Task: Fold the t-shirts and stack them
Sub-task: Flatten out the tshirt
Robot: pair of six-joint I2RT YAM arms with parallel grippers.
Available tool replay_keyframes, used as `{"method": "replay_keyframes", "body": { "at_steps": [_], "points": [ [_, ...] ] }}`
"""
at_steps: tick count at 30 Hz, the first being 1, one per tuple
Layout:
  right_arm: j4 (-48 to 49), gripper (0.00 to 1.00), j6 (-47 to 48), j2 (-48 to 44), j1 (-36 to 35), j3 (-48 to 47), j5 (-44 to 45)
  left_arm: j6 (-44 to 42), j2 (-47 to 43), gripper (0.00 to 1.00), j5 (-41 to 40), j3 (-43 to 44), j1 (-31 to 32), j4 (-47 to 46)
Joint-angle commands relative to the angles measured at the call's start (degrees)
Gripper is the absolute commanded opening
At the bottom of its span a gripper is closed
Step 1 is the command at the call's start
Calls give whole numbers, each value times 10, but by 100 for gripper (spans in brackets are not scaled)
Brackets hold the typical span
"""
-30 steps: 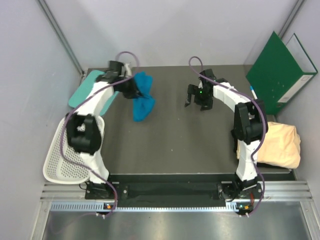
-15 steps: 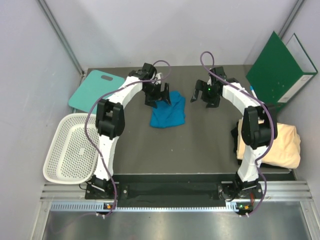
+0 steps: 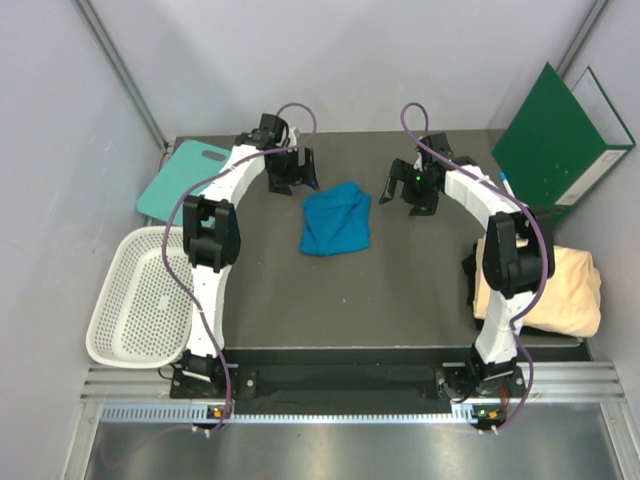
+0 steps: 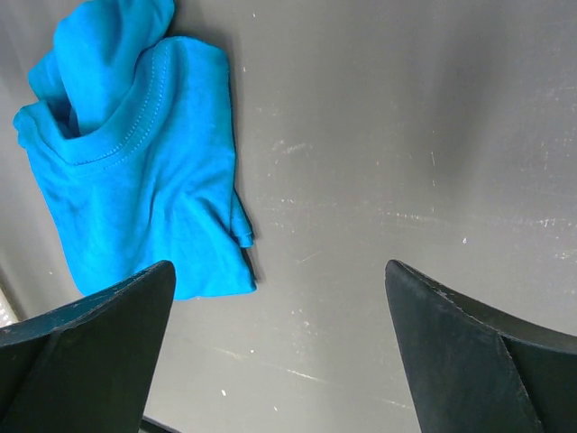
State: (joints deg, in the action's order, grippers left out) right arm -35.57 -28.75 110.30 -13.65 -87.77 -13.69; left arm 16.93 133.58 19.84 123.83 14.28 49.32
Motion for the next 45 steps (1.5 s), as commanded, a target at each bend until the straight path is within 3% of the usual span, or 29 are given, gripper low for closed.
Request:
{"method": "replay_keyframes", "body": {
  "at_steps": [1, 2, 3, 5, 8, 9, 13, 16, 21, 27, 31, 32, 39, 45],
  "points": [
    [16, 100, -6, 7, -1, -14, -6, -22, 33, 91, 7, 9, 7, 29],
    [16, 100, -7, 6, -2, -14, -7, -23, 37, 88, 12, 7, 7, 30],
    [17, 100, -9, 5, -1, -11, -6, -28, 36, 78, 15, 0, 7, 29],
    [23, 100, -12, 4, -1, -7, -8, -30, 31, 67, 20, -10, 7, 24],
    [26, 99, -16, 6, -1, -6, -11, -34, 29, 40, 22, -19, 7, 19],
    [28, 100, -16, 6, -1, -5, -11, -35, 28, 1, 26, -18, 7, 19],
    [30, 100, -14, 3, -1, 1, -12, -25, -8, 0, -6, -26, 7, -4],
    [33, 100, -12, -3, -1, 9, -11, -20, -47, 0, -79, -29, 2, -13],
    [44, 100, -13, -9, -1, 29, -15, 25, -120, 0, -141, -36, -40, -48],
    [49, 100, -13, -12, -1, 39, -19, 85, -284, 0, -192, -140, -93, -216],
    [52, 100, -12, -11, -1, 39, -22, 112, -305, 0, -123, -93, -90, -244],
    [53, 100, -12, -8, -1, 37, -24, 125, -297, 0, -69, -50, -87, -245],
    [57, 100, -14, 0, -1, 33, -27, 153, -190, 0, 64, 171, 23, -206],
    [63, 100, -13, -6, -1, 56, -17, 159, -228, 0, 20, 184, 91, -251]
  ]
}}
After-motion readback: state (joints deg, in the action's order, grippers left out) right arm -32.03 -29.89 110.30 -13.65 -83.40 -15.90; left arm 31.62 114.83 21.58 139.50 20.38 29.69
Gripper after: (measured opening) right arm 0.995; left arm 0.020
